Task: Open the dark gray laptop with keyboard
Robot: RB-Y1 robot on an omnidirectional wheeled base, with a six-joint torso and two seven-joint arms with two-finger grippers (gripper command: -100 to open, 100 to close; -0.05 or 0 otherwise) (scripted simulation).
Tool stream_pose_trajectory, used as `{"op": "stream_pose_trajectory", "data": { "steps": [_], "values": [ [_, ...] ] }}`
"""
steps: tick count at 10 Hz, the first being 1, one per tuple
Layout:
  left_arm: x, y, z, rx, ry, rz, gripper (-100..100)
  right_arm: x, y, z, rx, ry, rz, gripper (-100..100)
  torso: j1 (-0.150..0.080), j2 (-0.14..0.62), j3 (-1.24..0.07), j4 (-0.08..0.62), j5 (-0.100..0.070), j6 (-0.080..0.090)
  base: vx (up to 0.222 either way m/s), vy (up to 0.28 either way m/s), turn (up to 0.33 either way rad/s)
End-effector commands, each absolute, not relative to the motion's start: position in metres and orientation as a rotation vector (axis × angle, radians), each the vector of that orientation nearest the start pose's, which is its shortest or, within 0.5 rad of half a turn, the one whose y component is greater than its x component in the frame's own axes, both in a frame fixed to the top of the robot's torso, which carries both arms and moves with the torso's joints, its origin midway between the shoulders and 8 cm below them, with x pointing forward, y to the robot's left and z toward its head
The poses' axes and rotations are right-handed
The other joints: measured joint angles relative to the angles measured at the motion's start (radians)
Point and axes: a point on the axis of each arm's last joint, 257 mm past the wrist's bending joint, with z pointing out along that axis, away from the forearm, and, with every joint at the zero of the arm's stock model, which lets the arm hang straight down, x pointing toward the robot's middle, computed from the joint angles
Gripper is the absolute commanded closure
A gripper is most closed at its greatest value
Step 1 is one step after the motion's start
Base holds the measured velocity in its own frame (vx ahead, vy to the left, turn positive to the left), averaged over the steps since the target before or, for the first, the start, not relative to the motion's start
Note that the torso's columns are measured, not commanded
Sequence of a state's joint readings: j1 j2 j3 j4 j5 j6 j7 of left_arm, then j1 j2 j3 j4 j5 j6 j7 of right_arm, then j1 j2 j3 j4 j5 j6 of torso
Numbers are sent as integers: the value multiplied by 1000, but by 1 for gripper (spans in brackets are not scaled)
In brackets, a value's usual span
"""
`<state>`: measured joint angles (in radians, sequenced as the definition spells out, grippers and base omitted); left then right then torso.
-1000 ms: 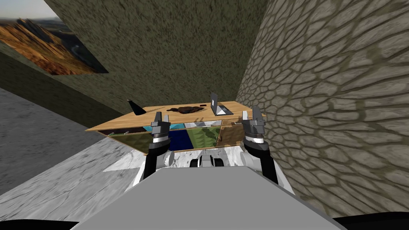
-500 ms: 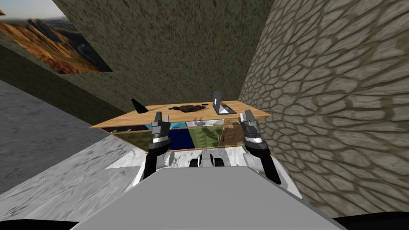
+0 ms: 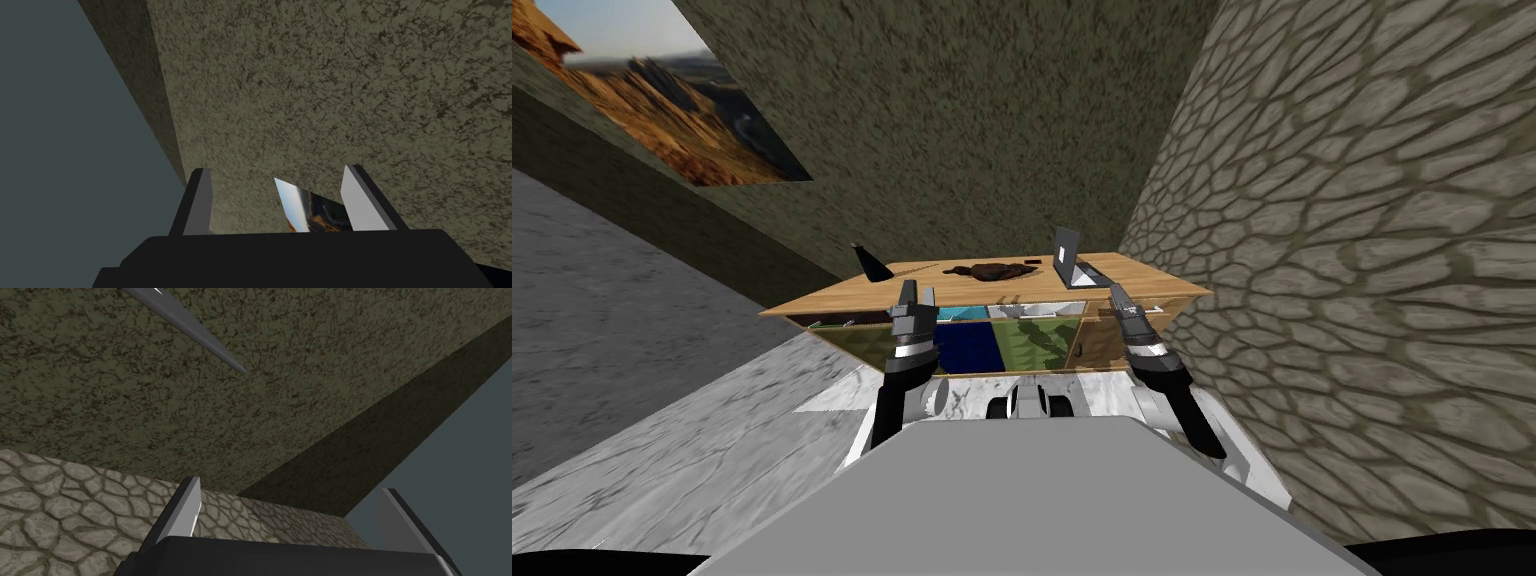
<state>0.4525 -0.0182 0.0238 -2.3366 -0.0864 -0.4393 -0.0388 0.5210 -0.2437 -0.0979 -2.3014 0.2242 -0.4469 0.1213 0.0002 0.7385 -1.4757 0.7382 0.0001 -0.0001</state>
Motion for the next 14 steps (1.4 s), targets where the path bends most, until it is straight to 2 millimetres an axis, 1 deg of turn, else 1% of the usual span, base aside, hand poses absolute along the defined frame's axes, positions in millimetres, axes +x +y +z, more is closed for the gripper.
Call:
{"op": "stream_pose_trajectory", "data": {
  "steps": [1, 4, 6, 10, 12, 13, 14],
  "values": [
    [345, 274, 53, -572, 624, -1208, 0, 360, -279, -11, 244, 1060, 798, -100, 0, 0, 0, 0, 0, 0, 19, 81, 108],
    [345, 274, 53, -572, 624, -1208, 0, 370, -298, -38, 179, 1175, 641, -100, -1, -1, 0, 0, 0, 0, 27, 74, 74],
    [345, 274, 53, -572, 624, -1208, 0, 375, -315, -55, 129, 1250, 526, -100, 1, -1, -1, 0, 0, 0, 40, 93, 82],
    [345, 274, 53, -572, 624, -1208, 0, 385, -359, -86, 18, 1388, 274, -100, 0, 0, 0, 0, 0, 0, 39, 86, 90],
    [345, 274, 53, -572, 624, -1208, 0, 388, -386, -98, -43, 1447, 138, -100, -1, 0, 0, 0, 0, 0, 28, 84, 91],
    [345, 274, 53, -572, 624, -1208, 0, 388, -386, -98, -43, 1447, 138, -100, 0, 0, 0, 0, 0, 0, 23, 62, 20],
    [345, 274, 53, -572, 624, -1208, 0, 389, -401, -102, -74, 1474, 69, -100, -1, 0, 0, 0, 0, 0, 29, 48, 47]
  ]
}}
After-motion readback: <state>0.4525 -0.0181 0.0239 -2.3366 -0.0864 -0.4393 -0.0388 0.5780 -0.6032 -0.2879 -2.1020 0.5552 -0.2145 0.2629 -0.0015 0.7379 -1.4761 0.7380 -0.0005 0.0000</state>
